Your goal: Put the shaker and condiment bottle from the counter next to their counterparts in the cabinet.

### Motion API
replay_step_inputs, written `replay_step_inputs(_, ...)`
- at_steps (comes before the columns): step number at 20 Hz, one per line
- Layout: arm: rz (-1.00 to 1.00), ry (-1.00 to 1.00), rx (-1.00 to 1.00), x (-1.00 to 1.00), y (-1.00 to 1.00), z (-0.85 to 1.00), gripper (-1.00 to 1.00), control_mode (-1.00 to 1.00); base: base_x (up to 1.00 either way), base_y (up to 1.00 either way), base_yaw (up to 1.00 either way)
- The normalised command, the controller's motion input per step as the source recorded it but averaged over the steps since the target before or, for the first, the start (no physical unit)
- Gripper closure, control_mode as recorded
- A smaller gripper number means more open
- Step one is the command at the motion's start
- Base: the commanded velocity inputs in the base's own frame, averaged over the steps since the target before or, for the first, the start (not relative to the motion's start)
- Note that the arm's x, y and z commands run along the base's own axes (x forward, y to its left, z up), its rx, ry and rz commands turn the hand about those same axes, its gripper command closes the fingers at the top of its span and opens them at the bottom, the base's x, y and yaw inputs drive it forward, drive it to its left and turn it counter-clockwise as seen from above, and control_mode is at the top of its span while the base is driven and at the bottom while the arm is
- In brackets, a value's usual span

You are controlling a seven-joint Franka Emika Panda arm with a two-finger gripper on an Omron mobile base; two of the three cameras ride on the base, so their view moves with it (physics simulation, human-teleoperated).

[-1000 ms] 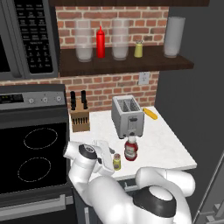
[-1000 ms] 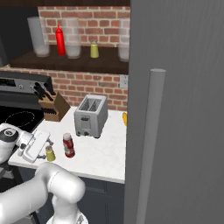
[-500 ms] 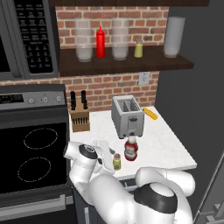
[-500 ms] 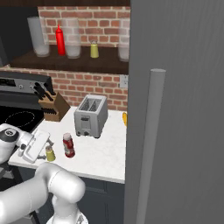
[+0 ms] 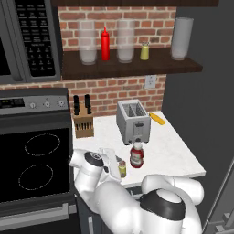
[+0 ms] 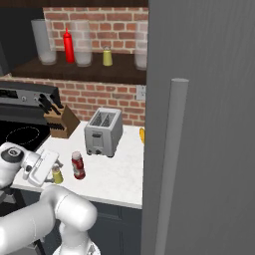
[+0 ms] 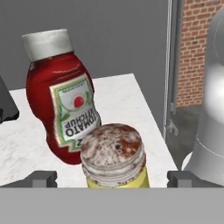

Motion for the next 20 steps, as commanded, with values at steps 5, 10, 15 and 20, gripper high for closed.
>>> replay_step_inputs(5,0.00,0.00,0.00,0.05,0.00,-0.03,1.00,-1.00,0.00,0.00,0.00)
replay_step_inputs(10,0.00,0.00,0.00,0.00,0.00,0.00,1.00,-1.00,0.00,0.00,0.00)
replay_step_inputs(15,0.01,0.00,-0.02,0.00,0.06,0.10,1.00,-1.00,0.00,0.00,0.00)
replay_step_inputs(20,0.05,-0.01,-0.16,-0.09,0.26,0.64,1.00,-1.00,0.00,0.00,0.00)
